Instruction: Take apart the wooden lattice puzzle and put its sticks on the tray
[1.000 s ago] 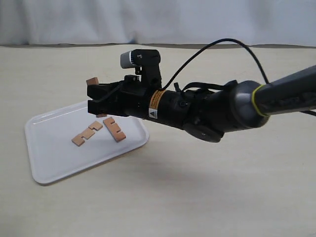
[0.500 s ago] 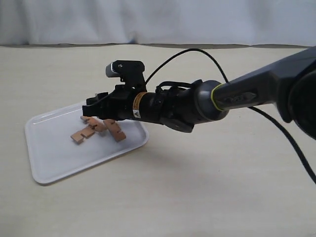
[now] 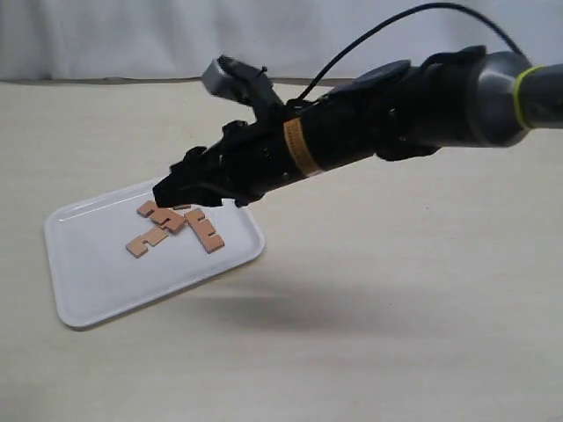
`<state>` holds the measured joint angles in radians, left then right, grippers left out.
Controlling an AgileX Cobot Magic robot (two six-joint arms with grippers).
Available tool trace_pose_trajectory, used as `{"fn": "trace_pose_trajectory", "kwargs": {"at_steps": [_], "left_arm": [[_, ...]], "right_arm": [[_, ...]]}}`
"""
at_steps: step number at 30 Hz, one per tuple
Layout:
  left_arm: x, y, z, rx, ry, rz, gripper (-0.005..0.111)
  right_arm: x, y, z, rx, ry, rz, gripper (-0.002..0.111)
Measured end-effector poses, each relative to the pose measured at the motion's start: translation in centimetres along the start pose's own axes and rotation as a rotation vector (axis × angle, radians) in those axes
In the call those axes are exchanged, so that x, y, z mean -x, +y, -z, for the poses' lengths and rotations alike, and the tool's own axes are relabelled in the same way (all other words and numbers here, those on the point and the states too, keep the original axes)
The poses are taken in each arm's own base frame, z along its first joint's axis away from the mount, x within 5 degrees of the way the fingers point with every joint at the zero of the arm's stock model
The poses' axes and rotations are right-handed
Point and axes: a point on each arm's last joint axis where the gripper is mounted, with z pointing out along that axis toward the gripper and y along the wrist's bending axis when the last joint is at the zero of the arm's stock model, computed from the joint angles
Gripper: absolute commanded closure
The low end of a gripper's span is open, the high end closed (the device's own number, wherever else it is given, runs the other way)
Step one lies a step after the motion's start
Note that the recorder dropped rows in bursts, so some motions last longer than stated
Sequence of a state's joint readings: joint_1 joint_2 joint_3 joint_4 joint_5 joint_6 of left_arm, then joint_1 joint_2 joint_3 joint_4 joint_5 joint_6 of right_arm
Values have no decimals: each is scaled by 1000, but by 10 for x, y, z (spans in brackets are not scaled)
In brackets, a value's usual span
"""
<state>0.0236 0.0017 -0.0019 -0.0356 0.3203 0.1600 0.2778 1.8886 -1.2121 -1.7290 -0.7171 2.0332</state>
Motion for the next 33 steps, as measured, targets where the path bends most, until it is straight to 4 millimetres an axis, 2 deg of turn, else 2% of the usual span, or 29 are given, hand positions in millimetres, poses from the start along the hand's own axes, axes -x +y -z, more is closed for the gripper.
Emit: {"fn": "trace_pose_trajectory", "kwargs": {"at_steps": [2,4,6,13,17,20,26,33], "left_arm": [[0,0,0,0,0,0,107],[0,0,0,0,0,0,107],[0,0,0,0,0,0,107],[0,0,0,0,0,0,107],[0,0,0,0,0,0,107],[0,0,0,0,0,0,107],[0,0,0,0,0,0,107],[0,0,0,0,0,0,107]], "right_arm": [[2,4,18,131,37,-66,103],[-2,8,30,269,103,-94,104],[-4,11,35,334,137,-98,104],[-5,11,39,368,150,-94,104],[-3,13,43,372,129,-10,104],[2,21,52,378,89,119,104],[12,44,74,362,-39,550,104],[35,69,110,97,-220,914,104]]}}
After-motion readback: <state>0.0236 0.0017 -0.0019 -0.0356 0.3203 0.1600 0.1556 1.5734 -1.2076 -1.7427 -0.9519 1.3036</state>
